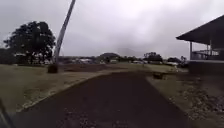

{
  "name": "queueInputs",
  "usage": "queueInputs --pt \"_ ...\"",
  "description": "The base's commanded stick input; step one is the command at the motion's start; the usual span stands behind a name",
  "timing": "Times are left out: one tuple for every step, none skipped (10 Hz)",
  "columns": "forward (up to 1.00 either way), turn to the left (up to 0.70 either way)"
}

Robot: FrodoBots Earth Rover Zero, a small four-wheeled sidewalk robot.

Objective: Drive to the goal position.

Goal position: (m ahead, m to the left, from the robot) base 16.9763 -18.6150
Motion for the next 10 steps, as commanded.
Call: queueInputs --pt "1.0 0.0" --pt "1.0 0.0" --pt "1.0 -0.13" --pt "1.0 -0.28" --pt "1.0 -0.4" --pt "1.0 -0.4" --pt "1.0 -0.4" --pt "1.0 -0.4" --pt "1.0 -0.37" --pt "1.0 -0.27"
